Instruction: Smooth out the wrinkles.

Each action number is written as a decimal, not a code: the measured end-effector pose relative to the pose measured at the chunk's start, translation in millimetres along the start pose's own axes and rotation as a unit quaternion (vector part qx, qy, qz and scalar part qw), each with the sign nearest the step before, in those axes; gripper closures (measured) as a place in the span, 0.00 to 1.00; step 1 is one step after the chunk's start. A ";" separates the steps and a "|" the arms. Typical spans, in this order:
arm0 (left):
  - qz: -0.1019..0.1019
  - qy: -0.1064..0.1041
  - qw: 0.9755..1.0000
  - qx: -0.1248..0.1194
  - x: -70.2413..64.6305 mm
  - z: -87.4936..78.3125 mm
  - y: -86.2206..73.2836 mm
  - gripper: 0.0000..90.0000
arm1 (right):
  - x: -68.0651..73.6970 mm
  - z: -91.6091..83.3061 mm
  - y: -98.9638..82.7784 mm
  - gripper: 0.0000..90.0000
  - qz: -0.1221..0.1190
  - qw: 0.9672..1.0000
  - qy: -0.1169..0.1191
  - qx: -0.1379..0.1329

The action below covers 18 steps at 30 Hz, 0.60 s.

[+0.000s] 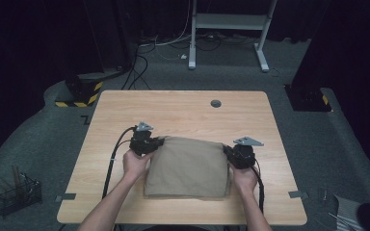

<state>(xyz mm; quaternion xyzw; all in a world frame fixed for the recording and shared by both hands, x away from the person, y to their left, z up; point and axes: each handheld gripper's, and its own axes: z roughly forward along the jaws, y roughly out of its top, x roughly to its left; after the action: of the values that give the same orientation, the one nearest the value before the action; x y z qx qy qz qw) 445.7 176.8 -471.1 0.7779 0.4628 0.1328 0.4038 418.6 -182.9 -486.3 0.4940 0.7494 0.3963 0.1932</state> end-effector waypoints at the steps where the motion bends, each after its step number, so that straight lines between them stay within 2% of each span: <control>1: -0.002 -0.001 1.000 0.001 0.4 0.6 -0.2 0.89 | 0.2 0.5 -0.1 0.96 0.003 1.000 0.000 0.002; 11: -0.014 0.002 1.000 0.011 3.8 9.0 -2.5 0.88 | -1.9 8.5 -1.8 0.96 0.005 1.000 -0.004 0.012; 18: -0.012 0.008 1.000 0.020 5.7 16.0 -4.5 0.88 | -3.9 14.1 -4.7 0.96 0.009 1.000 -0.004 0.019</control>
<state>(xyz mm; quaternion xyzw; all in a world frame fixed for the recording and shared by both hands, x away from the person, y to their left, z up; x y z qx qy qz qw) 455.3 174.6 -485.7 0.7790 0.4782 0.1249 0.3859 427.1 -181.7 -498.9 0.5060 0.7514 0.3819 0.1831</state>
